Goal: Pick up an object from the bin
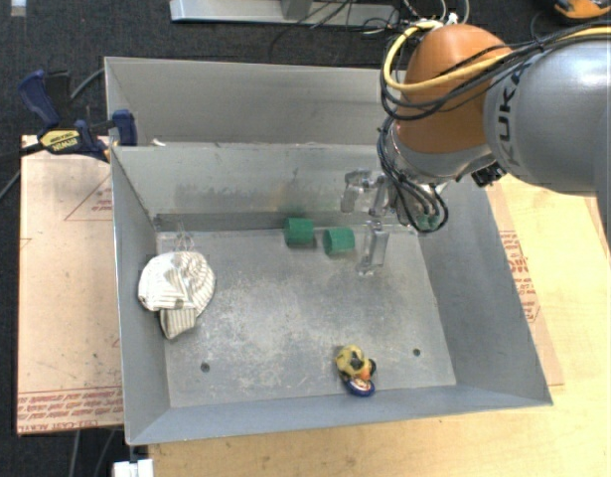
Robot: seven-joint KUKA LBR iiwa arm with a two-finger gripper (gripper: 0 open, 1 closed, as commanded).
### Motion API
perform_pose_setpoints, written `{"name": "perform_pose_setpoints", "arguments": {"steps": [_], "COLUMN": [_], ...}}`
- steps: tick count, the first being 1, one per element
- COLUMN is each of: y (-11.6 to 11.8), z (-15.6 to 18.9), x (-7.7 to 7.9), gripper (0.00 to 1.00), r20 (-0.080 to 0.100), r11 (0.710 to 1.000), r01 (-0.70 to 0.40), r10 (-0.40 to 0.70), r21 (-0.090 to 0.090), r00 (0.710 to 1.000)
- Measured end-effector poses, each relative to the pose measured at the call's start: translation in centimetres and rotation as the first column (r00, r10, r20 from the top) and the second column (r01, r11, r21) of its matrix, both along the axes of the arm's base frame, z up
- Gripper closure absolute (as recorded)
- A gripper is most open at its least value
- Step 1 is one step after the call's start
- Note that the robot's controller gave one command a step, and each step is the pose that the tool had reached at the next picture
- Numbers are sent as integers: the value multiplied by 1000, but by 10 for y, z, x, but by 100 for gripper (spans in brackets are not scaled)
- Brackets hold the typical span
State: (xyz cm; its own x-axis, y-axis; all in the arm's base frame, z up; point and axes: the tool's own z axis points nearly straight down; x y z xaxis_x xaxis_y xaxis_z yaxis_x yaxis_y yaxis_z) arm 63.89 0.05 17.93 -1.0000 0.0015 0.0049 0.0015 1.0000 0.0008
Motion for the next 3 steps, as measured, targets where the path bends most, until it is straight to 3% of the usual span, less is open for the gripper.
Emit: {"name": "perform_pose_setpoints", "arguments": {"steps": [1,2,3], "y": [0,-7,-6], "z": [5,-71,-103], "x": [1,2,-5], "gripper": [0,0,100], "r20": [7,6,24], "r11": [1000,991,994], "r01": [0,137,107], "r10": [0,-137,-107], "r21": [0,1,2], "r00": [1000,991,994]}}
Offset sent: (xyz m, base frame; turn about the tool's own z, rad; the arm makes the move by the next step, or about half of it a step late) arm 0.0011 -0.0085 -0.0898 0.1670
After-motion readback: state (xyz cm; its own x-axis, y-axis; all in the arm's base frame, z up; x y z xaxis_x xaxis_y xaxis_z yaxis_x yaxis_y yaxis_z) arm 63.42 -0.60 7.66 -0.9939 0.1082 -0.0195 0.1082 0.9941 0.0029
